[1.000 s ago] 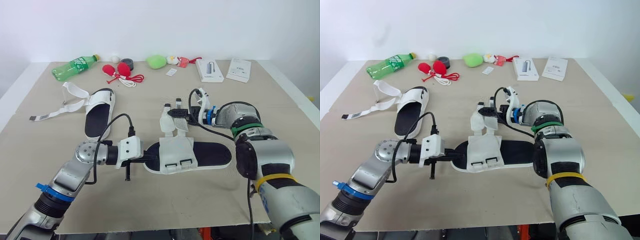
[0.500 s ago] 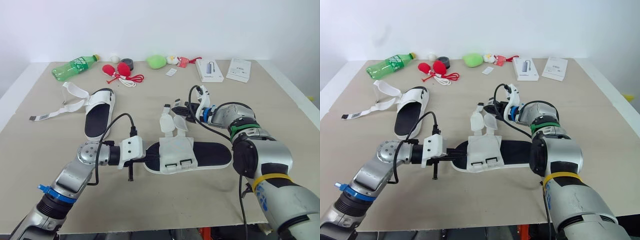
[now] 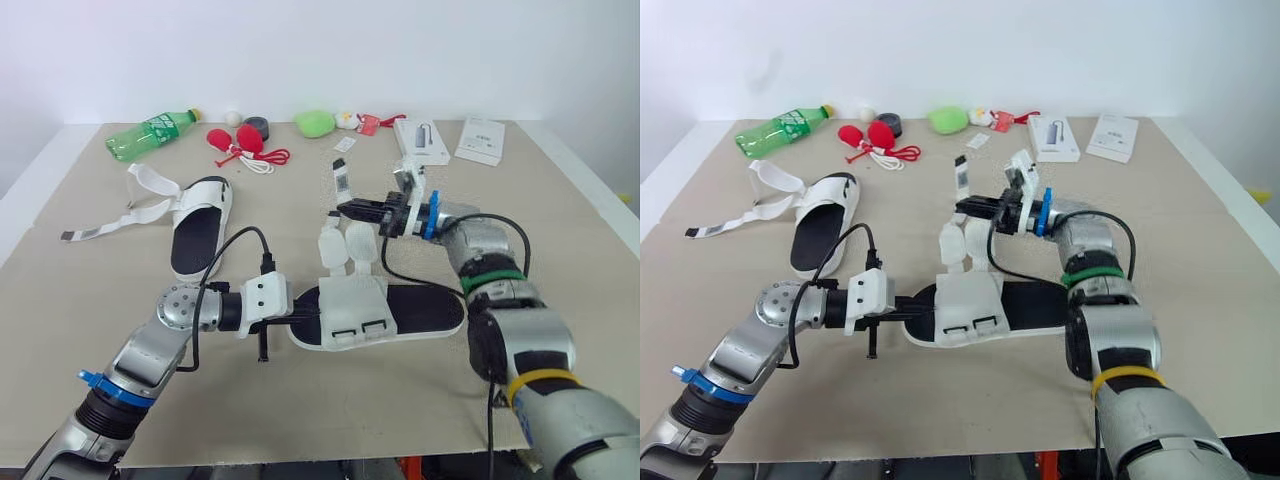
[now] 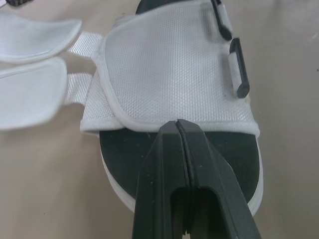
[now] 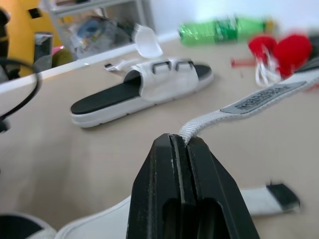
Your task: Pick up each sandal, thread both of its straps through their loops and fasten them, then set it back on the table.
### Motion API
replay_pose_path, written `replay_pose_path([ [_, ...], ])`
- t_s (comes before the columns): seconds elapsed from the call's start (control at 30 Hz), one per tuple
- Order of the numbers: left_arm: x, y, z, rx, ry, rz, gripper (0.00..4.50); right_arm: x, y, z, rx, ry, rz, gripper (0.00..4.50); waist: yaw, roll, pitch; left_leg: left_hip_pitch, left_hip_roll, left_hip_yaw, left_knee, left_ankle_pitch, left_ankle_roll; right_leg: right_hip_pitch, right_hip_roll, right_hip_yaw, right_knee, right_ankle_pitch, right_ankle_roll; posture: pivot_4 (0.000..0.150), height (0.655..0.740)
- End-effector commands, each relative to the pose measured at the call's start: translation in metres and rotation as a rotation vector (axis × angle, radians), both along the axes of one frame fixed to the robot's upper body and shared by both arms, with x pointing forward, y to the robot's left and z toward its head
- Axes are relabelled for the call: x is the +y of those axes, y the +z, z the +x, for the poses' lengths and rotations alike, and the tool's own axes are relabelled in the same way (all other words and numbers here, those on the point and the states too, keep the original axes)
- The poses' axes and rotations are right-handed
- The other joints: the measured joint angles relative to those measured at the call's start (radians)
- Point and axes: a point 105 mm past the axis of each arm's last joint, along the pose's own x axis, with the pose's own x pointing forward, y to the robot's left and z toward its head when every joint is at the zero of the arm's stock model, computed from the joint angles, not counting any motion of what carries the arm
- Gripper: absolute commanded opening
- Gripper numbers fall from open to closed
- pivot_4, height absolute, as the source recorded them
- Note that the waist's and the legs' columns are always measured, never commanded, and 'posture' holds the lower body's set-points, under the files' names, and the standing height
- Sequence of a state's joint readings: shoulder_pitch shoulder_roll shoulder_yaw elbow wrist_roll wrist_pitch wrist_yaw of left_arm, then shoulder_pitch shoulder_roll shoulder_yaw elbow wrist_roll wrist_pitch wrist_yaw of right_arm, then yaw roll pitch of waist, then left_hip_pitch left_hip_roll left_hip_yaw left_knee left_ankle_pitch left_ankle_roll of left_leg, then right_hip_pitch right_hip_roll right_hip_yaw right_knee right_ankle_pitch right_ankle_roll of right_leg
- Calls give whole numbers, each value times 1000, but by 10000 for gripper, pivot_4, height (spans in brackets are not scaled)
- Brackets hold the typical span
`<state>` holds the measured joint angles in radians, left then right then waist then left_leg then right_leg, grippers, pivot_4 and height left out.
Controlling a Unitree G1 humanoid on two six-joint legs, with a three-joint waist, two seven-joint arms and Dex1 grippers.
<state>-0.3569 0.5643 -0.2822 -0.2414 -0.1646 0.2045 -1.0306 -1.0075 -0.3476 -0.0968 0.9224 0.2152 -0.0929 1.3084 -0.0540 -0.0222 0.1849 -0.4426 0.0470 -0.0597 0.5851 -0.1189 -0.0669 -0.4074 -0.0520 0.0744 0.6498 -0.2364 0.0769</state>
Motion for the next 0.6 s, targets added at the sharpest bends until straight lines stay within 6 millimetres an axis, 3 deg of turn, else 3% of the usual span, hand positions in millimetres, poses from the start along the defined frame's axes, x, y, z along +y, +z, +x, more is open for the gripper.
replay_pose_path([
  [0.03, 1, 0, 1, -18, 3, 19, 0, 1, 25, -27, -392, 81, -15, 454, 0, 0, 0, 0, 0, 0, 0, 0, 0, 0, 0, 0, 0, 0, 0, 1500, 7400],
  [0.1, 3, -2, 4, -23, 17, 35, 0, 1, 22, -43, -536, 121, -45, 454, 1, 0, 0, 1, 0, 0, 0, 0, 0, 1, 0, 0, 0, 0, 0, 1500, 7400],
  [0.23, 5, -4, 6, -19, 24, 39, 0, -1, -12, -89, -914, 331, -256, 454, 1, 0, 0, 5, 0, 0, 0, 0, 0, 4, 0, 0, 0, 0, 0, 1500, 7400],
  [0.47, 3, -3, 9, -9, 30, 35, 0, -10, -51, -117, -1178, 583, -506, 454, 2, 0, 0, 7, 0, 1, 1, 1, -2, 5, 0, 2, 0, -1, -6, 1500, 7400],
  [0.6, 2, -5, 10, -2, 32, 36, 0, -14, -56, -121, -1206, 653, -551, 454, 1, 0, 0, 10, 1, 2, 0, 2, -1, 7, 0, 3, 0, 0, -7, 1500, 7400],
])
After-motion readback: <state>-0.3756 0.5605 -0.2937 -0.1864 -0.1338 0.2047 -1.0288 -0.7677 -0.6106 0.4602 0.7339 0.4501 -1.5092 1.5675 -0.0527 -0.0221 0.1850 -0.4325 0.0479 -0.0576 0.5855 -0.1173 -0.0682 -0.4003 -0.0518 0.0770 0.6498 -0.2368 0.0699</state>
